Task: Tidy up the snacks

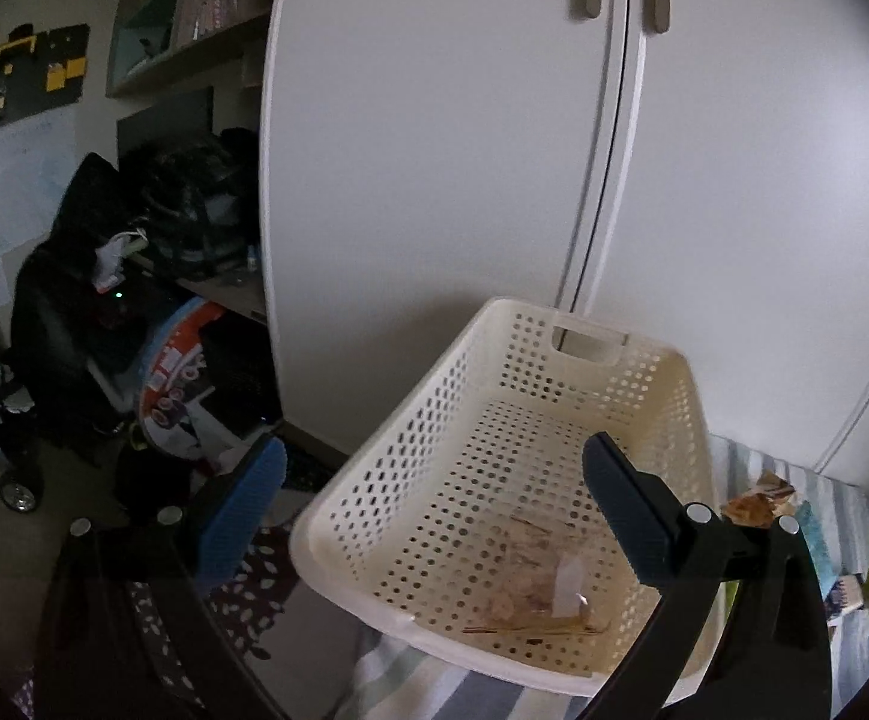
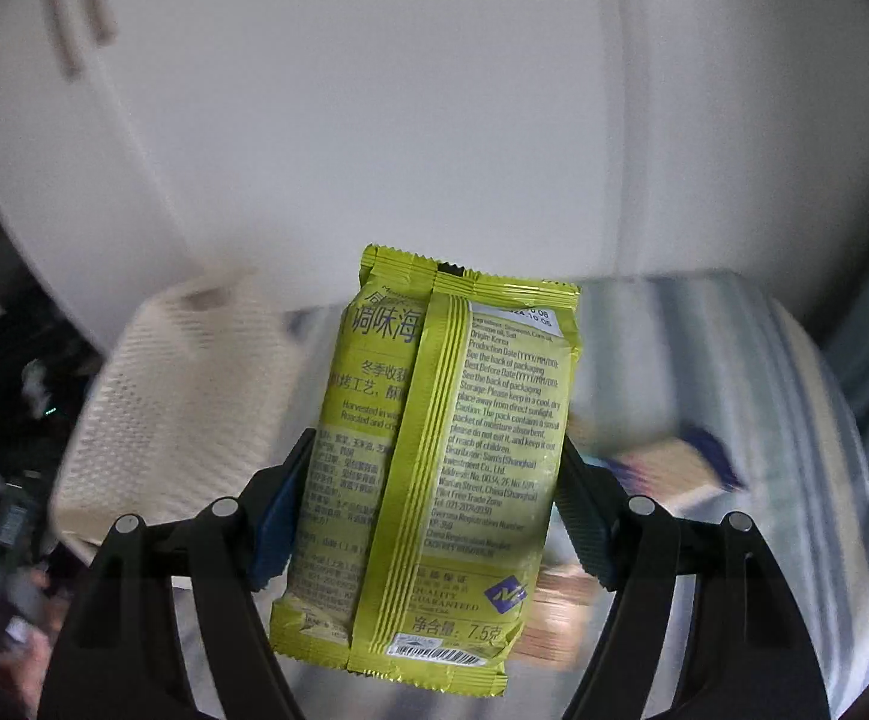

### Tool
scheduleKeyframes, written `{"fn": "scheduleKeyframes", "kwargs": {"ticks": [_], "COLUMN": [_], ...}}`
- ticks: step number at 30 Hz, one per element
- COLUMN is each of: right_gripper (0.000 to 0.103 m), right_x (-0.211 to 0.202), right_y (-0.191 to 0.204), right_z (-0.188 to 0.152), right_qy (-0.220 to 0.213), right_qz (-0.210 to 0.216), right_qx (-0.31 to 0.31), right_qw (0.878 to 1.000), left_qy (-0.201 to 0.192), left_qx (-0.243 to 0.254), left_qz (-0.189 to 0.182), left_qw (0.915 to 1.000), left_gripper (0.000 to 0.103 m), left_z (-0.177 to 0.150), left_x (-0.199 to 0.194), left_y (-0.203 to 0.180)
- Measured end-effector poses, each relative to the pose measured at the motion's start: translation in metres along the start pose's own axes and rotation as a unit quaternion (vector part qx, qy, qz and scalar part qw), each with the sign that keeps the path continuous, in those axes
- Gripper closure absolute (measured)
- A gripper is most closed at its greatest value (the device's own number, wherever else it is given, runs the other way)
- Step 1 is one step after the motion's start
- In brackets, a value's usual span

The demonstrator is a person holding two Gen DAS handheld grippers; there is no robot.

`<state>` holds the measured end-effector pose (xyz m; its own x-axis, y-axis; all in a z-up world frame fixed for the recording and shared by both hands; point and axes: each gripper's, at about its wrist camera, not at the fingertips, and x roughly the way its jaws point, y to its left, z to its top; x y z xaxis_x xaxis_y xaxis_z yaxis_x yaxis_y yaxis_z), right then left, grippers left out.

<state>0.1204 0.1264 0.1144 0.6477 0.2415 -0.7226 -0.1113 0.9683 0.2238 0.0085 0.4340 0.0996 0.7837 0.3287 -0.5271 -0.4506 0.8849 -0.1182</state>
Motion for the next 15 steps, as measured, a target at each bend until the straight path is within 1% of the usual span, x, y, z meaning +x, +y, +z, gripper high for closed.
{"fn": "scheduleKeyframes", "kwargs": {"ticks": [3, 7, 10, 13, 15], "right_gripper": [0.03, 0.03, 0.03, 0.03, 0.028], "right_x": [0.004, 0.013, 0.024, 0.031, 0.035], "right_y": [0.047, 0.101, 0.14, 0.156, 0.144], "right_z": [0.01, 0.023, 0.03, 0.031, 0.03], "right_qy": [0.0, -0.001, 0.004, 0.013, -0.001], "right_qz": [0.044, 0.079, 0.099, 0.109, 0.09], "right_qx": [-0.027, -0.061, -0.081, -0.084, -0.077], "right_qw": [0.999, 0.995, 0.992, 0.99, 0.993], "left_qy": [-0.004, -0.003, -0.006, -0.003, 0.001], "left_qx": [-0.005, -0.017, -0.026, -0.038, -0.047], "left_qz": [0.0, -0.004, 0.014, 0.021, 0.023], "left_qw": [1.0, 0.9998, 0.9996, 0.999, 0.9987], "left_gripper": [0.002, 0.002, 0.002, 0.002, 0.002], "left_z": [0.001, 0.002, 0.003, 0.002, 0.002], "left_x": [-0.002, -0.004, -0.002, 0.002, 0.004], "left_y": [0.002, 0.008, 0.016, 0.024, 0.029]}}
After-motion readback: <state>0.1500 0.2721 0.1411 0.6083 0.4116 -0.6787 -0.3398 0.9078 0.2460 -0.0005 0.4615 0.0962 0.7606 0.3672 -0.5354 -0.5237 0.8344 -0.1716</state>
